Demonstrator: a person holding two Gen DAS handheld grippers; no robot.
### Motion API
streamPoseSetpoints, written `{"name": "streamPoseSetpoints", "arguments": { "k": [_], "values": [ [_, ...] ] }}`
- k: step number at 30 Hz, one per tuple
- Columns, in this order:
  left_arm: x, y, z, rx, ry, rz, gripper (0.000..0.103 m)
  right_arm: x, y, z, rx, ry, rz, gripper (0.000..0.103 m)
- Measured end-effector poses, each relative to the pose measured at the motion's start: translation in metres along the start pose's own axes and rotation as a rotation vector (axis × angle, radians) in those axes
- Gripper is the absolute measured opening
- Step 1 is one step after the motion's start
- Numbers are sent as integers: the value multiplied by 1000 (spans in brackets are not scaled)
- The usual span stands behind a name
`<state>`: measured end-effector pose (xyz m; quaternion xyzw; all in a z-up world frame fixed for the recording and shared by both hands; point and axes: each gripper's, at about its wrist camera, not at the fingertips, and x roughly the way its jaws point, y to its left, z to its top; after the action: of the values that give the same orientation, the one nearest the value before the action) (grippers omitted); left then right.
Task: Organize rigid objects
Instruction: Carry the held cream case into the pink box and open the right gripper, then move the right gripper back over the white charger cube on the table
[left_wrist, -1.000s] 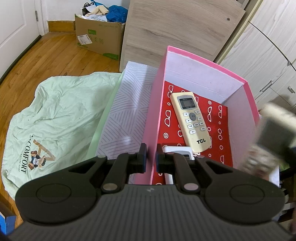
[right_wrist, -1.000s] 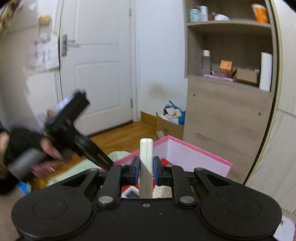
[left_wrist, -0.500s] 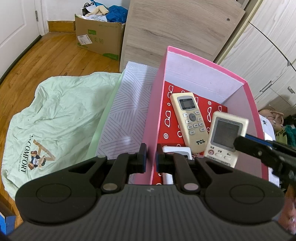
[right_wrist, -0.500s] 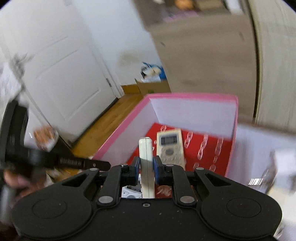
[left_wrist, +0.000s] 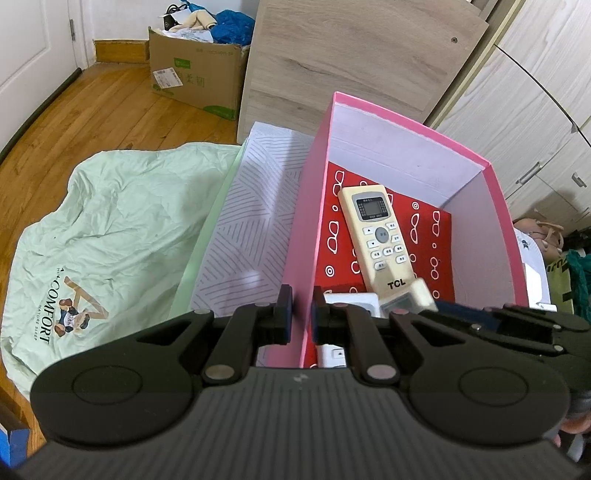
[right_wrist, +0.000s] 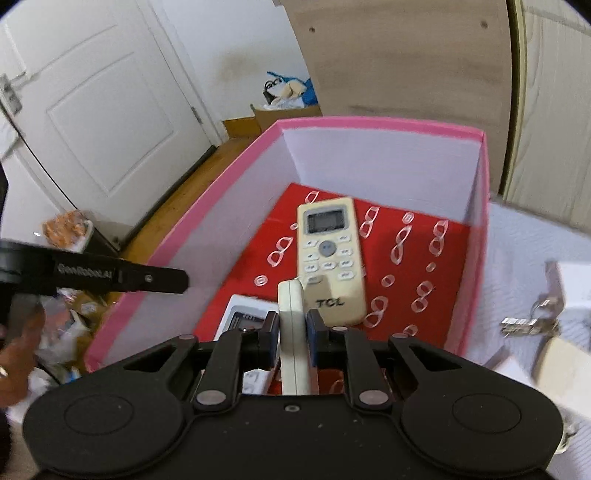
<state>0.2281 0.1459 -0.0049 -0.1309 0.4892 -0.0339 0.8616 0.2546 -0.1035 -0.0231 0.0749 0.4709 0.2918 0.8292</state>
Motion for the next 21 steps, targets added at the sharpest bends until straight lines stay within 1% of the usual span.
{"name": "streamPoseSetpoints", "arguments": {
  "k": [1,4,5,7,8,10,11,12,14,18,20,21],
  "values": [
    [0,0,0,0,1,-1,9,1,-2,0,22,8,24,19],
    [0,0,0,4,0,2,9,9,1,0,30,24,54,20],
    [0,-1,-1,5,-1,4,9,11,-1,0,45,32,83,21],
    [0,0,-1,2,0,-2,9,16,-6,3,96,76,177,17],
    [0,-1,-1,3,-2,-1,9,17,-7,3,110,97,199,17],
    [0,-1,-2,4,-2,-2,9,19,-1,2,66,108,166,18],
    [0,-1,-2,5,-2,-4,9,19,4,1,10,101,121,18],
    [1,0,-2,6,-3,-5,9,18,8,0,-26,99,93,18],
    [0,0,-3,10,-3,-4,9,13,11,0,-52,80,84,21],
    [-1,-1,-3,9,-2,-6,9,-10,16,6,-131,18,32,21],
    [-1,0,-3,11,-4,-6,9,-28,14,10,-148,-15,34,21],
    [-1,0,-3,13,-4,-5,9,-38,13,10,-153,-30,35,23]
  ]
}}
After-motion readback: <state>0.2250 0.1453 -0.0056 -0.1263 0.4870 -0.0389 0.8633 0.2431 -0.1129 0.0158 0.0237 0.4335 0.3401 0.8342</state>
